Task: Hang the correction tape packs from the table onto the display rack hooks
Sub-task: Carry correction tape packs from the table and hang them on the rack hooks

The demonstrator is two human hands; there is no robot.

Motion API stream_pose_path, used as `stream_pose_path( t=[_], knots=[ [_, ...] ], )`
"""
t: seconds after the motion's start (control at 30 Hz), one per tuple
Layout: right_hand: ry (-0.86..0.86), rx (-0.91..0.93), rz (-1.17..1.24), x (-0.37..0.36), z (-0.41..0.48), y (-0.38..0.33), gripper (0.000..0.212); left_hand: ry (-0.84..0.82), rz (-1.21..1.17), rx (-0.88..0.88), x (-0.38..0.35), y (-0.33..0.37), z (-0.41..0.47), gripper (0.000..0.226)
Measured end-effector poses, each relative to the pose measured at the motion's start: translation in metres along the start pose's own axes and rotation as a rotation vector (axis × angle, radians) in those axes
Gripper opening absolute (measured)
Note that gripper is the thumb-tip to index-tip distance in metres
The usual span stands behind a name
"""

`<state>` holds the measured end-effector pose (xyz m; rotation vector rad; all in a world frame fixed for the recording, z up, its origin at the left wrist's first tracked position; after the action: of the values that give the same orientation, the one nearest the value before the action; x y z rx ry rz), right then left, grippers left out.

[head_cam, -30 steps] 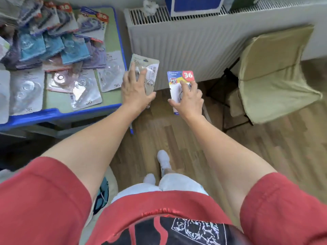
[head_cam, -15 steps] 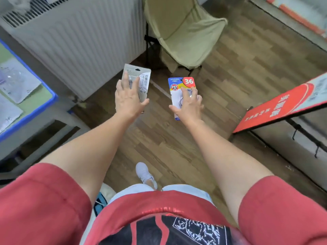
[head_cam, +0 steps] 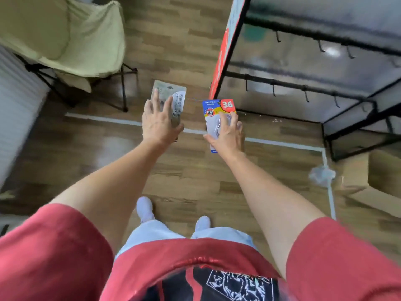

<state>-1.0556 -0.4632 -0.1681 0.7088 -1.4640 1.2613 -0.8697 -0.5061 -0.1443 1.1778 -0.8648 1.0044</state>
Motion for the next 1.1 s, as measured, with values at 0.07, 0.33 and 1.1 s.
stream_pose_path(
  t=[0.07,0.33,1.1],
  knots=[
    [0.035,-0.066,-0.003,0.016,0.0,0.047,0.088,-0.031,-0.034,-0.061,-0.014,0.05,-0.004,0.079],
    [0.181,-0.347,0.011,0.07,0.012,0.187,0.093,-0.091,-0.11,-0.332,-0.061,0.211,0.014,0.08],
    [0.746,-0.355,-0.067,0.268,0.238,0.364,0.083,0.134,-0.311,-0.625,-0.072,0.518,0.196,0.08]
  ],
)
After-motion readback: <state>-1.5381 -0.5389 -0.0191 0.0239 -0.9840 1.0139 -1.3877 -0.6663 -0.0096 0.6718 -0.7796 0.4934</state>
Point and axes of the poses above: each hand's wrist, its own z-axis towards the middle knuckle, its own x-axis out of the back of the hand, y = z × x, the point moved 4 cm from there along z, towards the middle knuckle, and after that the axes turned 14 degrees about y, right-handed, at the moved point
